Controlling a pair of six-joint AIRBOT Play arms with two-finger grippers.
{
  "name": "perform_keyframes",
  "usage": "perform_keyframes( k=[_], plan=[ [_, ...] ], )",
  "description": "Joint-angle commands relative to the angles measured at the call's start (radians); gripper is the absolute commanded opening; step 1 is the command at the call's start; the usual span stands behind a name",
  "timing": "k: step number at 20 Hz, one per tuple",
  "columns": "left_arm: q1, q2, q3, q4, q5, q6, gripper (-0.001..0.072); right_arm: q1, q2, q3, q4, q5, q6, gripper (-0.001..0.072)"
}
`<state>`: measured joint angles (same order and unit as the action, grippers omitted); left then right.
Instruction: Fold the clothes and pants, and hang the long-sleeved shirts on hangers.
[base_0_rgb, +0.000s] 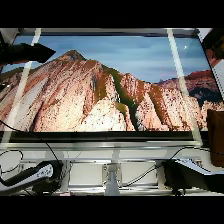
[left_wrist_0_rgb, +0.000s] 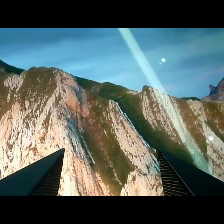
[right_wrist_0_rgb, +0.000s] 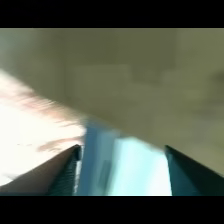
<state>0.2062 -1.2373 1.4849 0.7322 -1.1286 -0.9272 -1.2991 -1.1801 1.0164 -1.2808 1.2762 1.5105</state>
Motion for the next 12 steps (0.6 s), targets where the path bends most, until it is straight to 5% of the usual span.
perform_keyframes(
  k=[1,3,9,11,12],
  plan=[
    [0.001,0.001,0.0,0.0,-0.002,0.0,0.0649,0.264,0.013,0.031,0.072,0.018,-0.039,0.0434],
    [0.001,0.001,0.0,0.0,-0.002,0.0,0.0649,0.513,0.018,0.081,0.07,0.048,-0.06,0.0302],
    [0.001,0.001,0.0,0.0,-0.002,0.0,0.0649,1.111,0.023,0.288,-0.062,0.124,-0.071,0.0297],
    [0.001,0.001,0.0,0.0,-0.002,0.0,0.0649,1.197,0.023,0.346,-0.134,0.144,-0.044,0.0011],
    [0.001,0.001,0.0,0.0,-0.002,0.0,0.0649,1.218,0.024,0.366,-0.165,0.156,-0.002,0.0014]
  ],
)
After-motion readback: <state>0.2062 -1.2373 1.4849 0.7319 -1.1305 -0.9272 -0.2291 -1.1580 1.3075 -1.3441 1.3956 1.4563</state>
